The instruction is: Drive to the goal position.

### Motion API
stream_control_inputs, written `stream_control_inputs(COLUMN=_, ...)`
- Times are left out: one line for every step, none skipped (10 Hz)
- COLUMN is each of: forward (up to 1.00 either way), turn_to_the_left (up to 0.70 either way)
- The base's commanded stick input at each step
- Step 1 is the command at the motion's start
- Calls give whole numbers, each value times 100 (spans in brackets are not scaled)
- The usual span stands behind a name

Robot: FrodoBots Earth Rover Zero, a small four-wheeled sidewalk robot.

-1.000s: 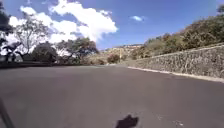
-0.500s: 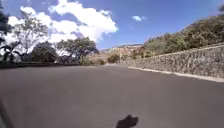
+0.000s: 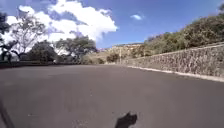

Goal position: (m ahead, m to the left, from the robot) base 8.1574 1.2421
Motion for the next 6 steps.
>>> stream_control_inputs(forward=50, turn_to_the_left=0)
stream_control_inputs(forward=50, turn_to_the_left=0)
stream_control_inputs(forward=50, turn_to_the_left=0)
stream_control_inputs(forward=50, turn_to_the_left=0)
stream_control_inputs(forward=50, turn_to_the_left=0)
stream_control_inputs(forward=50, turn_to_the_left=0)
